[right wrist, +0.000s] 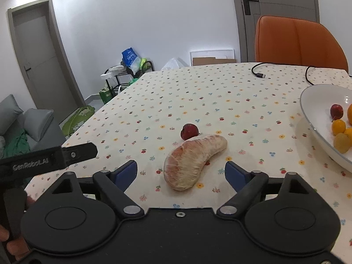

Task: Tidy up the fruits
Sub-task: 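Grasp the pomelo segment with the right tool, then grasp the red plum with the left tool while the right tool lifts the pomelo segment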

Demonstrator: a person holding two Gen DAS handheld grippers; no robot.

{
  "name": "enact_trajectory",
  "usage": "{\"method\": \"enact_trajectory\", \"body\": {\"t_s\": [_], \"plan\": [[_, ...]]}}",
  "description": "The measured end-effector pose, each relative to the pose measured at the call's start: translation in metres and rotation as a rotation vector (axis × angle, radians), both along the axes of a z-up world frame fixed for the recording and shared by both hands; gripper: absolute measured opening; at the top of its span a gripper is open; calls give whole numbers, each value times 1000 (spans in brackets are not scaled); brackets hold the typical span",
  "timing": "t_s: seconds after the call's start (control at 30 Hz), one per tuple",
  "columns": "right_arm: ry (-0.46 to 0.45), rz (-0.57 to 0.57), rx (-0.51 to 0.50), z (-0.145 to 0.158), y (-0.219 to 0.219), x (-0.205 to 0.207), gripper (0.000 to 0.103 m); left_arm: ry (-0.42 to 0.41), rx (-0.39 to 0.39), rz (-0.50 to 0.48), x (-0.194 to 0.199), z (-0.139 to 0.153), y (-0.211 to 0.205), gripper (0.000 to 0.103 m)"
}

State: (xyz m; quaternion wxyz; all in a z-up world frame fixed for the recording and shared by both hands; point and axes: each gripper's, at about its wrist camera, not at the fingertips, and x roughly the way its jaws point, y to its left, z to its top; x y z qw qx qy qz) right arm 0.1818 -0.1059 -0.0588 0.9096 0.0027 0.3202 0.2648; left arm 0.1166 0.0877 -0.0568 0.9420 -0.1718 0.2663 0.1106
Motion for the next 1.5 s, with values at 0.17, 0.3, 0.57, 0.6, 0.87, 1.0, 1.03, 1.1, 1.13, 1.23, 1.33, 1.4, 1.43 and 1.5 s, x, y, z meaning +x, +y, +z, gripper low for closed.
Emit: {"method": "enact_trajectory", "body": {"t_s": [0.17,0.3,0.57,0.6,0.87,1.0,1.03,1.1,1.13,1.23,1.33,1.4,1.43,1.5], "plan": [[14,12,-13,-6,11,8,74,10,1,1,3,-2,2,87],[7,13,-27,-7,14,11,64,13,1,3,5,-3,1,87],[-1,6,-33,-5,-2,12,38,19,15,-21,11,-3,-13,87],[-4,1,-31,-5,-5,11,38,16,17,-26,11,-3,-15,87],[-22,-23,0,1,-28,6,37,22,28,-56,20,-2,-34,87],[-33,-34,20,7,-36,7,37,16,43,-70,23,1,-41,87],[-38,-35,28,9,-39,6,37,14,46,-71,23,2,-42,87],[-46,-33,39,12,-43,6,37,6,47,-72,25,3,-44,87],[-51,-32,41,14,-45,6,37,2,46,-73,26,4,-45,87],[-66,-35,50,19,-50,6,37,-12,46,-78,28,7,-49,87],[-79,-47,59,24,-56,8,37,-26,53,-88,32,10,-54,86],[-91,-55,68,26,-61,9,37,-31,59,-98,36,11,-59,86],[-95,-57,72,27,-63,9,37,-31,62,-102,38,12,-61,85],[-101,-63,79,29,-67,10,37,-34,68,-110,42,13,-65,84]]}}
